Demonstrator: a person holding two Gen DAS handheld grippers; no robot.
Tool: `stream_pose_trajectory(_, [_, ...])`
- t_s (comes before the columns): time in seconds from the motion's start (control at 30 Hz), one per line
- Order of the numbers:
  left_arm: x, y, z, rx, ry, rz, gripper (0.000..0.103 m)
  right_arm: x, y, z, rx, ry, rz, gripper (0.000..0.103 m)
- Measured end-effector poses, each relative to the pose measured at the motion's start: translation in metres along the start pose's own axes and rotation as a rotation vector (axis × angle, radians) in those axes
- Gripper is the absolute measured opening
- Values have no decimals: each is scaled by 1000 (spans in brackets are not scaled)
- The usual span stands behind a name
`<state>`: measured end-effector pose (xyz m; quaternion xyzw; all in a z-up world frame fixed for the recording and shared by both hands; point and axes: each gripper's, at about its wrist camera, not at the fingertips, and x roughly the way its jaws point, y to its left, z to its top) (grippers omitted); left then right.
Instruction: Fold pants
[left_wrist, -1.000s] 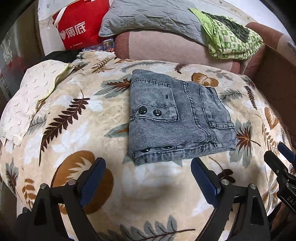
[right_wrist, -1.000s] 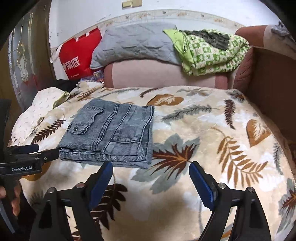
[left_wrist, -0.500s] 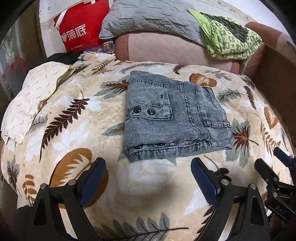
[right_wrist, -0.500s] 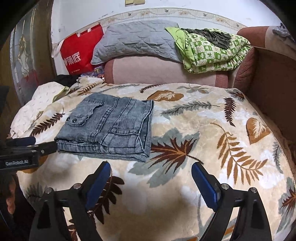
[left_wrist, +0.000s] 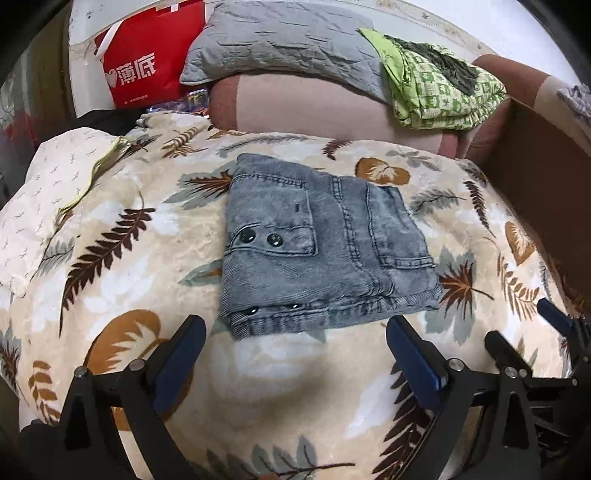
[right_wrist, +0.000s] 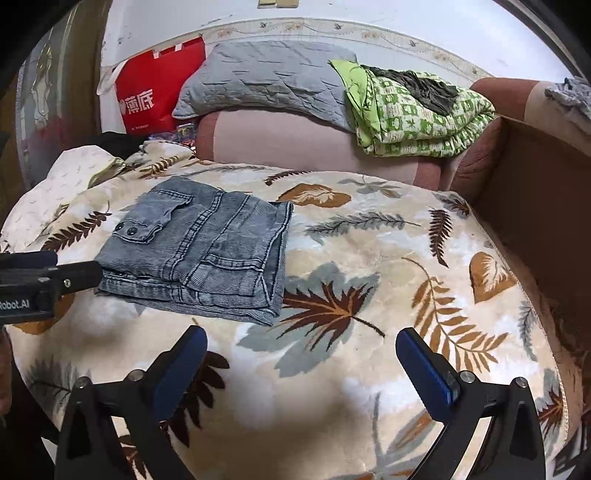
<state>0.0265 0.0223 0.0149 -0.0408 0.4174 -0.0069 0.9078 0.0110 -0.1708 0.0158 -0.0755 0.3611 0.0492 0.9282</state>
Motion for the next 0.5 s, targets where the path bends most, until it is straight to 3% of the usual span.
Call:
stream_pose_trajectory(0.27, [6, 1, 12, -7, 7, -1, 102, 3, 5, 5, -28, 8, -3, 103])
stream_pose_trajectory(0.37, [10, 6, 14, -29, 17, -49, 103, 5, 8, 5, -35, 14, 0, 103])
stream_pose_trajectory(0.5, [10, 8, 19, -37, 2, -29, 103, 7, 11, 4, -44, 21, 4, 103])
